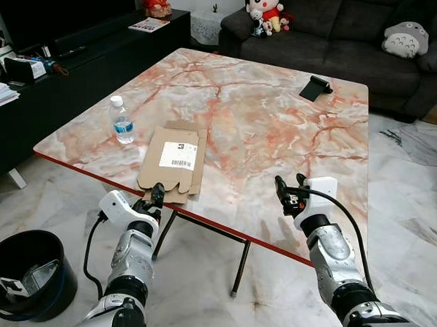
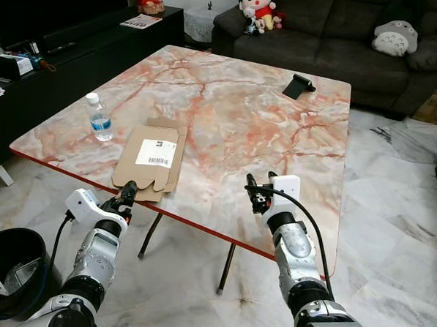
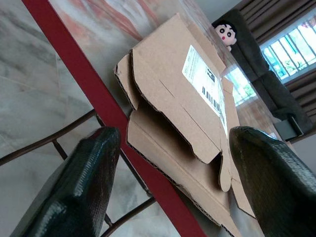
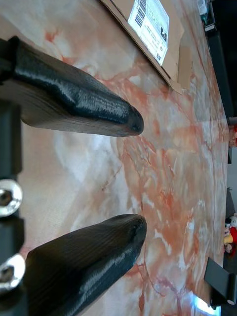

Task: Picking trash to rubbish bin

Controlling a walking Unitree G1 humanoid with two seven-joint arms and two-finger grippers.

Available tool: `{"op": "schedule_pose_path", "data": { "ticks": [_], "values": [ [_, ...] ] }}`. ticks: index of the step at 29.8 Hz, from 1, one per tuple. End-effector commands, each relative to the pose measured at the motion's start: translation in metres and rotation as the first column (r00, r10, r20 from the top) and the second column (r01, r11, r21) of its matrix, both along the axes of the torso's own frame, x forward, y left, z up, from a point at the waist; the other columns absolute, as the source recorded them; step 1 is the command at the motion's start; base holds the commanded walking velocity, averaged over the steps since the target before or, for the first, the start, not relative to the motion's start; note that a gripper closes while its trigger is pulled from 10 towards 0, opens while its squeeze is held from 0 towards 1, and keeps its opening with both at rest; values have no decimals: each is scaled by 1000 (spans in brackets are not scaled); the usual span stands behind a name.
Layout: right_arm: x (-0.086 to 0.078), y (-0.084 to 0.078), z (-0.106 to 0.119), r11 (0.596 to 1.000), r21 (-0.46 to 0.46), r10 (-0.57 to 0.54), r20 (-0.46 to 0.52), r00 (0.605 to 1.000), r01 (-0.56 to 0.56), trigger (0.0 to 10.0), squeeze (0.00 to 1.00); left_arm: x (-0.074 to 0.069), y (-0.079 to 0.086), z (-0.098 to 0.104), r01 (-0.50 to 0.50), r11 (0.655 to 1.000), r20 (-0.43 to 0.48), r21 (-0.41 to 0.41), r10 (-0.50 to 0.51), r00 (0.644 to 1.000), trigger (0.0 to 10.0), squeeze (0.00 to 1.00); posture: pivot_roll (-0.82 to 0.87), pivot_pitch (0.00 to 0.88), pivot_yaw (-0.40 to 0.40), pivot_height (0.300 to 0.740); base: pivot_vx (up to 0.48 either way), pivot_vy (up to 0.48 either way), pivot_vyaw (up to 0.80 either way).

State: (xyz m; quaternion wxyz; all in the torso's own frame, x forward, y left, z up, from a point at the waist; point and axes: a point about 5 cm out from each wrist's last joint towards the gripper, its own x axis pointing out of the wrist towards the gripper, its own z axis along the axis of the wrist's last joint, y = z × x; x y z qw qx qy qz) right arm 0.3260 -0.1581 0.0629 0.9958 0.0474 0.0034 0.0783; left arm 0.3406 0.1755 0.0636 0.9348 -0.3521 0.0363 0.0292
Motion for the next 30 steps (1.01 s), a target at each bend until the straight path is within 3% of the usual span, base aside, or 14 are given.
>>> {"op": "schedule_pose_path", "data": {
  "ticks": [1, 3, 4, 6, 30],
  "values": [
    [2, -4, 3, 1000, -5, -6, 1, 1000, 6, 10000, 0, 5, -6, 6, 18, 1000, 14, -5, -18, 1000, 7059, 0, 94, 0, -121, 740, 0, 0, 0],
    [2, -4, 3, 1000, -6, -6, 1, 1000, 6, 10000, 0, 5, -6, 6, 18, 1000, 14, -5, -18, 1000, 7059, 0, 94, 0, -121, 740, 0, 0, 0],
    [3, -4, 3, 1000, -6, -6, 1, 1000, 6, 10000, 0, 5, -7, 6, 20, 1000, 14, -5, -19, 1000, 4314, 0, 94, 0, -121, 740, 0, 0, 0],
    [2, -5, 3, 1000, -6, -7, 2, 1000, 7, 10000, 0, 5, -7, 6, 21, 1000, 16, -6, -21, 1000, 1569, 0, 93, 0, -123, 740, 0, 0, 0],
    [1, -5, 2, 1000, -9, -3, -2, 1000, 3, 10000, 0, 5, -9, 5, 25, 1000, 14, -8, -25, 1000, 1843, 0, 91, 0, -122, 740, 0, 0, 0]
  ]
}}
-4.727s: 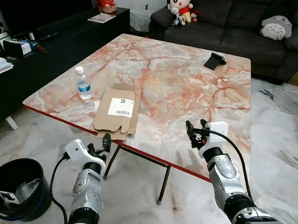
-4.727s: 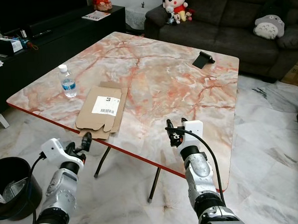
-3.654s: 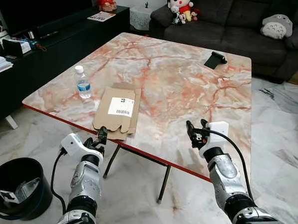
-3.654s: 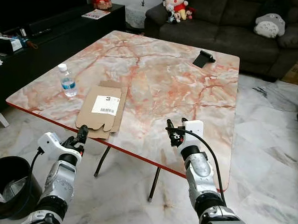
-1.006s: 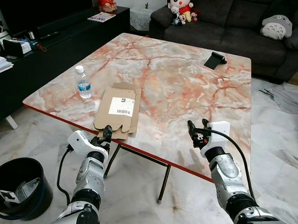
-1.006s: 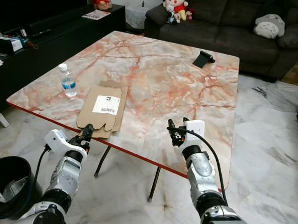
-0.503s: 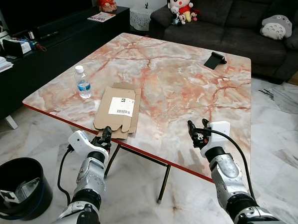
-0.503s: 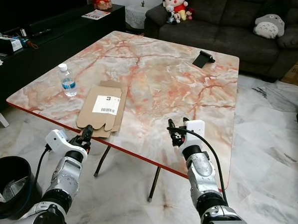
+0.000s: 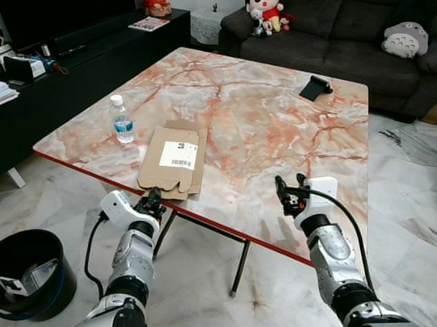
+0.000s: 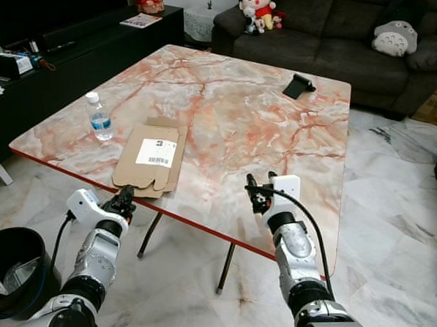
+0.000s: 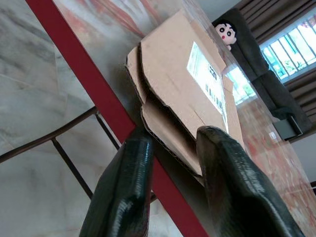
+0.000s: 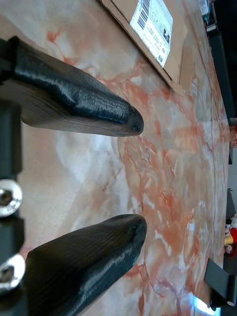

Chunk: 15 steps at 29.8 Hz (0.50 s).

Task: Picking trash to rubbish bin

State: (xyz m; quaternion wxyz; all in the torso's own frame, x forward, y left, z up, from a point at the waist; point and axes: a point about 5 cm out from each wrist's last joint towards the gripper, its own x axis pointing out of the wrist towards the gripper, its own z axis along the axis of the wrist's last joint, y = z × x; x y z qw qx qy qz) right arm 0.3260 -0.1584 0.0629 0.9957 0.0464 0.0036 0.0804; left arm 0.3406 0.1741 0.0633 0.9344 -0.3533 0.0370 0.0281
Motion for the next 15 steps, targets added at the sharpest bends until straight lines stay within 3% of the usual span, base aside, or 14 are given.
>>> {"op": "schedule_pose_path", "data": {
  "ticks": [1, 15],
  "values": [
    [1, -5, 2, 1000, -8, -7, -1, 1000, 7, 10000, 0, 5, -8, 5, 23, 1000, 15, -5, -23, 1000, 1843, 0, 91, 0, -122, 740, 0, 0, 0],
    [3, -5, 4, 1000, -11, -1, 2, 1000, 1, 10000, 0, 4, -10, 4, 29, 1000, 14, -6, -29, 999, 1529, 0, 85, 0, -120, 740, 0, 0, 0]
  ]
}}
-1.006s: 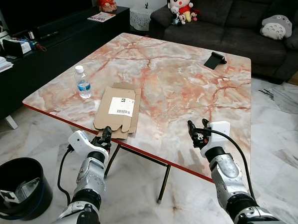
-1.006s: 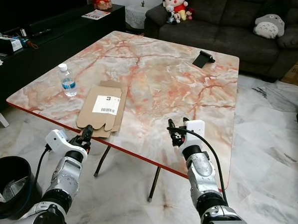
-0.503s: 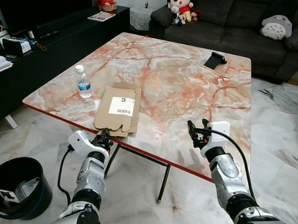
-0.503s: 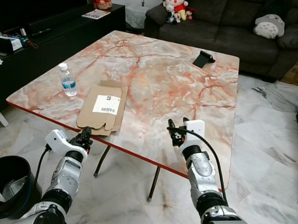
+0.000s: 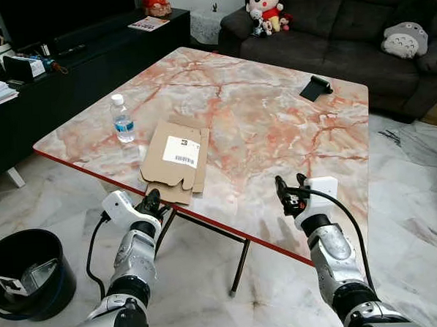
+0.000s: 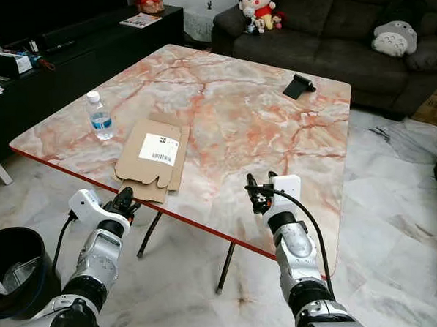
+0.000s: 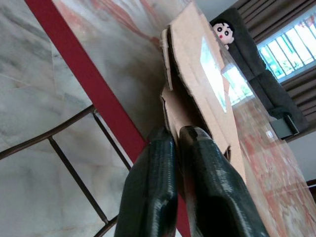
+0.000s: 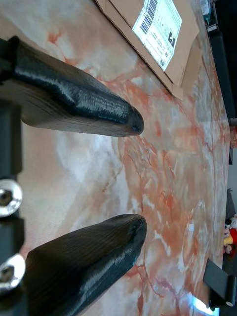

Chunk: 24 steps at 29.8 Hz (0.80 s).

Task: Picking trash to rubbish bin

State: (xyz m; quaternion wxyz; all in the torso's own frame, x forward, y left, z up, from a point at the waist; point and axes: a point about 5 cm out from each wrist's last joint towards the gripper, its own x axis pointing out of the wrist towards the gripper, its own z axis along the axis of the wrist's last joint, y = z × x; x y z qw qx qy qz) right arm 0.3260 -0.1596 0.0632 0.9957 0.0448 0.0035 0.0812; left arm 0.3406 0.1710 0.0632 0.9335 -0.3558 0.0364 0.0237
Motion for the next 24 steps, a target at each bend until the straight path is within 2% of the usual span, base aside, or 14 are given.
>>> {"op": "schedule_pose_path", "data": {
  "ticks": [1, 5, 6, 10, 11, 12, 13, 17, 18, 19, 20, 21, 22, 24],
  "values": [
    [3, -4, 4, 1000, -8, -2, 2, 1000, 2, 10000, 0, 4, -8, 4, 23, 1000, 8, 1, -23, 1000, 1490, 0, 85, 0, -120, 740, 0, 0, 0],
    [4, -4, 4, 1000, -8, -1, 4, 1000, 1, 10000, 0, 4, -9, 4, 29, 1000, 8, 4, -29, 1000, 1294, 0, 85, 0, -120, 740, 0, 0, 0],
    [3, -4, 4, 1000, -9, 0, 4, 1000, 0, 10000, 0, 4, -10, 4, 35, 999, 9, 25, -35, 999, 824, 0, 85, 0, -120, 740, 0, 0, 0],
    [4, -3, 4, 1000, -10, -1, 3, 1000, 1, 10000, 0, 6, -20, 10, 88, 985, 33, 148, -94, 995, 0, 0, 88, 0, -121, 740, 0, 0, 0],
    [4, -3, 4, 1000, -10, -1, 3, 1000, 1, 10000, 0, 6, -20, 10, 88, 985, 33, 148, -94, 995, 0, 0, 88, 0, -121, 740, 0, 0, 0],
    [4, -3, 5, 1000, -10, -2, 3, 1000, 2, 10000, 0, 7, -26, 14, 109, 974, 49, 200, -121, 991, 0, 0, 88, 0, -121, 740, 0, 0, 0],
    [4, -3, 5, 1000, -11, -2, 3, 1000, 2, 10000, 0, 7, -27, 15, 111, 972, 54, 209, -125, 991, 0, 0, 88, 0, -121, 740, 0, 0, 0],
    [5, 0, 5, 1000, -16, -5, 6, 1000, 5, 10000, 0, 9, -36, 23, 131, 927, 85, 352, -171, 982, 0, 0, 89, 0, -120, 740, 0, 0, 0],
    [5, 2, 8, 1000, -22, 0, 21, 1000, 0, 10000, 0, 10, -41, 28, 127, 901, 102, 415, -185, 978, 4314, 0, 90, 0, -119, 740, 0, 0, 0],
    [6, 3, 8, 1000, -23, 2, 26, 1000, -1, 10000, 0, 10, -42, 29, 124, 895, 107, 429, -186, 977, 9020, 0, 90, 0, -119, 740, 0, 0, 0],
    [7, 3, 10, 1000, -21, -5, 35, 999, 6, 10000, 0, 11, -44, 32, 120, 881, 121, 458, -195, 973, 10000, 0, 90, 0, -119, 740, 0, 0, 0],
    [7, 3, 10, 1000, -21, -5, 35, 999, 6, 10000, 0, 11, -44, 32, 120, 881, 121, 458, -195, 973, 10000, 0, 90, 0, -119, 740, 0, 0, 0],
    [8, 2, 13, 1000, -19, -18, 47, 999, 19, 10000, 0, 11, -47, 35, 114, 861, 139, 495, -208, 968, 10000, 0, 90, 0, -116, 740, 0, 0, 0],
    [11, 2, 19, 999, -22, -36, 71, 997, 37, 10000, 0, 12, -49, 39, 98, 852, 156, 515, -205, 966, 10000, 0, 90, 0, -116, 740, 0, 0, 0]
  ]
}}
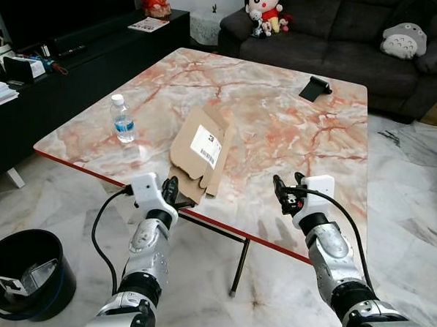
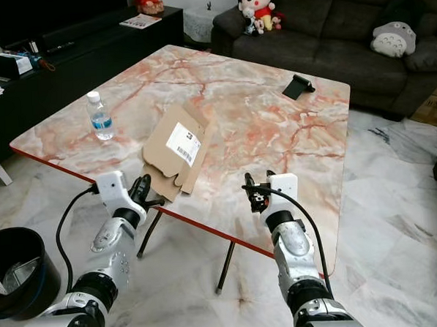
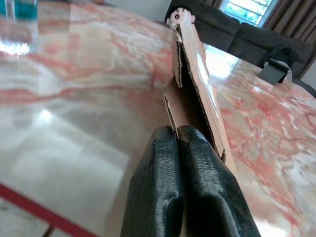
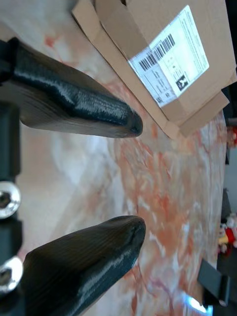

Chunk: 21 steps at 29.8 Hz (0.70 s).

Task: Picking trash to rubbish bin

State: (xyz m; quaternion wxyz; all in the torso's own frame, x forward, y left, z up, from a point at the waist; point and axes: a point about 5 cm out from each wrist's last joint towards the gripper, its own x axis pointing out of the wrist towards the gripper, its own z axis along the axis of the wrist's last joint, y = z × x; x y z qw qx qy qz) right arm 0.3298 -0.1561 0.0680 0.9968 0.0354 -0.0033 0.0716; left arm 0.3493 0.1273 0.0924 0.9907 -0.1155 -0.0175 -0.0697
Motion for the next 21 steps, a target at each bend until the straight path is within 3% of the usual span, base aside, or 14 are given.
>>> {"op": "schedule_pose_path", "data": {
  "ticks": [1, 7, 10, 11, 12, 14, 21],
  "values": [
    [9, -2, 20, 1000, -7, -29, 83, 996, 29, 10000, 0, 3, -6, 13, 3, 999, 69, 54, -7, 998, 10000, 0, 88, 0, -112, 740, 0, 0, 0],
    [15, -6, 36, 997, -1, -81, 148, 986, 82, 10000, 0, 3, -1, 19, -73, 994, 119, 85, 62, 991, 10000, 0, 85, 0, -106, 740, 0, 0, 0],
    [16, -8, 39, 995, 18, -104, 161, 981, 103, 10000, 0, 3, 4, 21, -122, 978, 144, 168, 99, 985, 10000, 0, 80, 0, -102, 740, 0, 0, 0],
    [16, -8, 39, 994, 22, -107, 162, 981, 105, 10000, 0, 3, 4, 22, -125, 975, 152, 182, 97, 984, 10000, 0, 79, 0, -102, 740, 0, 0, 0],
    [15, -10, 39, 994, 18, -109, 159, 981, 108, 10000, 0, 4, 2, 27, -133, 952, 193, 275, 81, 978, 10000, 0, 79, 0, -102, 740, 0, 0, 0],
    [15, -12, 38, 992, 14, -123, 155, 980, 123, 10000, 0, 4, -1, 30, -133, 929, 222, 344, 57, 973, 10000, 0, 85, 0, -107, 740, 0, 0, 0],
    [13, -18, 35, 988, 10, -156, 144, 977, 157, 10000, 0, 3, -12, 29, -91, 916, 225, 390, 2, 974, 10000, 0, 86, 0, -103, 740, 0, 0, 0]
  ]
}}
